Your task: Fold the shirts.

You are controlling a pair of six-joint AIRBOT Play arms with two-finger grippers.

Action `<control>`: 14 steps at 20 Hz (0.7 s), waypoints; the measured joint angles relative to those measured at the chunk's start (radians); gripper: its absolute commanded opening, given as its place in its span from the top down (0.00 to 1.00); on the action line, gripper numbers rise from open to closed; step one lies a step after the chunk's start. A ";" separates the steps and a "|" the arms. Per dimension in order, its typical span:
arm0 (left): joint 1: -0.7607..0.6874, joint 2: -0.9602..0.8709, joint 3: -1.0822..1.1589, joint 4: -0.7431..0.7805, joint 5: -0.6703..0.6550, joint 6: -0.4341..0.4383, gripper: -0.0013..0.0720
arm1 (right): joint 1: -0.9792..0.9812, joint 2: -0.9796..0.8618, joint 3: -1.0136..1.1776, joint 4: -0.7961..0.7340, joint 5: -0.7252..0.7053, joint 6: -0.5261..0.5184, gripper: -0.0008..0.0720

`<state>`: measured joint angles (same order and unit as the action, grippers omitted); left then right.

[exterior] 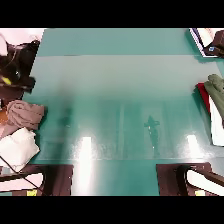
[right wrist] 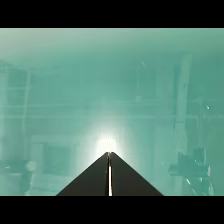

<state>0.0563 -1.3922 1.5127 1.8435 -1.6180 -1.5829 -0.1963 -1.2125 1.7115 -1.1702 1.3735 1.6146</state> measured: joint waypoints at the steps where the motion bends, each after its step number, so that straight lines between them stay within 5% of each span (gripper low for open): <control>1: 0.030 0.012 -0.057 -0.011 0.037 -0.011 0.14 | 0.000 0.000 0.000 0.000 0.000 0.000 0.96; 7: 0.105 0.039 -0.317 -0.077 0.229 -0.055 0.15 | 0.000 0.000 0.000 0.000 0.018 0.000 0.96; 8: 0.109 0.041 -0.342 -0.083 0.257 -0.064 0.29 | 0.000 0.000 0.000 0.000 0.020 0.000 0.96; 9: 0.111 0.042 -0.359 -0.090 0.280 -0.071 0.68 | 0.000 0.000 0.000 0.000 0.021 0.000 0.96; 10: 0.113 0.042 -0.373 -0.093 0.299 -0.076 0.93 | 0.000 0.000 0.000 0.000 0.021 0.000 0.96; 14: 0.118 0.051 -0.380 -0.127 0.329 -0.075 0.94 | 0.000 0.000 0.000 0.000 0.024 0.000 0.96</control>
<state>0.1745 -1.3415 1.1332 1.7168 -1.2888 -1.6581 -0.1963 -1.2125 1.7115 -1.1698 1.3975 1.6146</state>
